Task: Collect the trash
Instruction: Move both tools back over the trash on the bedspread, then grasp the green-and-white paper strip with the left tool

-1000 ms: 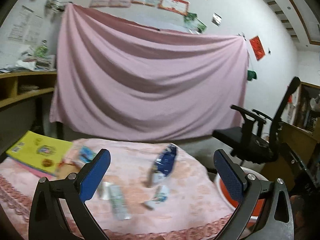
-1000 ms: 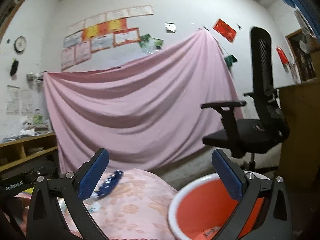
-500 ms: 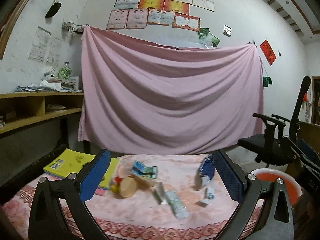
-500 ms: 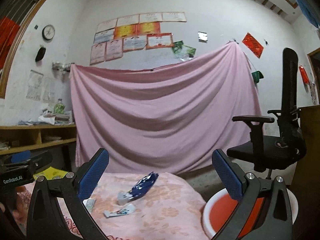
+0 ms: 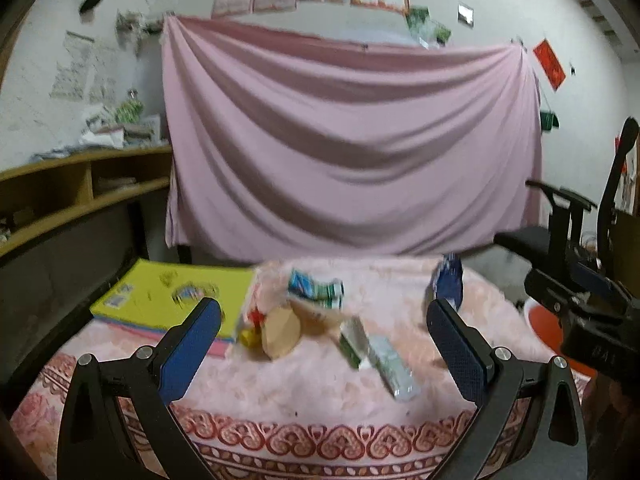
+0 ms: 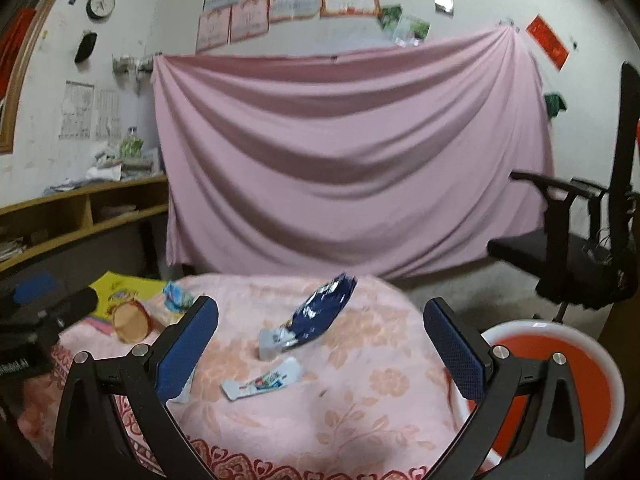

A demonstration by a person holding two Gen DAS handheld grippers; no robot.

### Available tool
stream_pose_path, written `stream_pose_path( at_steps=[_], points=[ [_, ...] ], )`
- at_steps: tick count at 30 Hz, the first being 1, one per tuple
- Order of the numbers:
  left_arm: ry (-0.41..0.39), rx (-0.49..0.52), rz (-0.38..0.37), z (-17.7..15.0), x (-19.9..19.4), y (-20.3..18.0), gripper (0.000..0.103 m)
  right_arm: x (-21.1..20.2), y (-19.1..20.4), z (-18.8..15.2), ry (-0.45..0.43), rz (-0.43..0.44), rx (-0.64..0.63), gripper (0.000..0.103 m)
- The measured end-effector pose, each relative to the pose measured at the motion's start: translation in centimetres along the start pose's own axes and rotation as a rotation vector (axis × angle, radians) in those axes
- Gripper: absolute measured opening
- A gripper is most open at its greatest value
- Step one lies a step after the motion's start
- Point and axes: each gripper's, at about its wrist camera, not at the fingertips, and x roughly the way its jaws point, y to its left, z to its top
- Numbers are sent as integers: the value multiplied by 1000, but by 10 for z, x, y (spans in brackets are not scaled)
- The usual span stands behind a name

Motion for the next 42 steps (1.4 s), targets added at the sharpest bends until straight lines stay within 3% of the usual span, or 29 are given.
stream_pose_path(
  at_steps=[4,7,10,12,17,19,23,30,40,42],
  points=[
    [98,-4,-25,-4,18,-2,100,17,-4,-5,110,45,37,103],
    [175,-13,-68,-9,34,-2,95,27,-6,-10,178,71,60,97],
    [261,-15,-111,-12,49,-6,78,34,-8,-14,236,87,81,88],
    [315,-21,-142,-16,59,-8,65,38,-9,-16,261,91,89,88],
    [430,-46,-217,-22,83,-16,43,47,-10,-20,327,101,104,87],
    [471,-61,-233,-24,90,-18,39,50,-12,-21,343,105,114,82],
    [491,-58,-236,-24,97,-25,38,55,-17,-24,374,109,146,76],
    [514,-26,-240,-25,100,-29,14,66,-18,-27,437,119,154,73],
    [493,-95,-244,-26,82,-6,11,82,5,-28,503,149,71,73],
    [493,-106,-242,-26,79,-2,11,84,7,-28,509,162,63,69]
  ],
)
